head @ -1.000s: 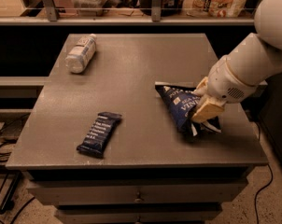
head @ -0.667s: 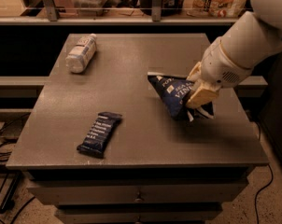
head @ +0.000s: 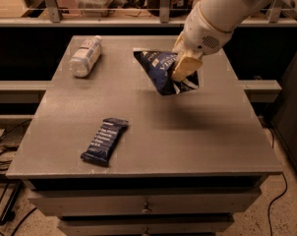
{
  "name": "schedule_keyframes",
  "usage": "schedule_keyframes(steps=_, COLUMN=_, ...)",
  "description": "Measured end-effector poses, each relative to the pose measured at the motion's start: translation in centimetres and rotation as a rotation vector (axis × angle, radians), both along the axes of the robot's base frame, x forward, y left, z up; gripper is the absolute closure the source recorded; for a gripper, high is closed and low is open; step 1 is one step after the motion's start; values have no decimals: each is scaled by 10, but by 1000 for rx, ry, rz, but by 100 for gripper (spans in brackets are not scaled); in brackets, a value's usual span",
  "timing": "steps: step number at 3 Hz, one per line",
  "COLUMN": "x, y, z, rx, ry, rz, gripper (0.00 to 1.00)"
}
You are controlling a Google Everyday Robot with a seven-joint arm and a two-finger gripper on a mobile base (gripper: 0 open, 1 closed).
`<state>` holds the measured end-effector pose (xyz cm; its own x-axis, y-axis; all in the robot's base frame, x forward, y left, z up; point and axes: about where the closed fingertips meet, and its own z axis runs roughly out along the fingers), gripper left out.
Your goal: Move blue chip bag near blue plastic bottle
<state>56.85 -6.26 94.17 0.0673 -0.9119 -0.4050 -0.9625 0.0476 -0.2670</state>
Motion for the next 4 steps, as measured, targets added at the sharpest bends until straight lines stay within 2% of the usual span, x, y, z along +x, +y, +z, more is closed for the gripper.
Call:
schedule_keyframes(steps=1, x=18, y=32, z=4, rx=60, ry=-28, rz=19, gripper=100)
schedule_keyframes(steps=2, x=49, y=65, z=5, rx=175, ry=-52, rz=44, gripper=100)
schedule_keyframes(steps=3, x=88, y=86, z=0, rx=295, ry=-92, rz=24, gripper=100)
schedule_keyframes(steps=4, x=126, y=104, z=-4, rx=413, ry=-132, rz=-6, gripper=82)
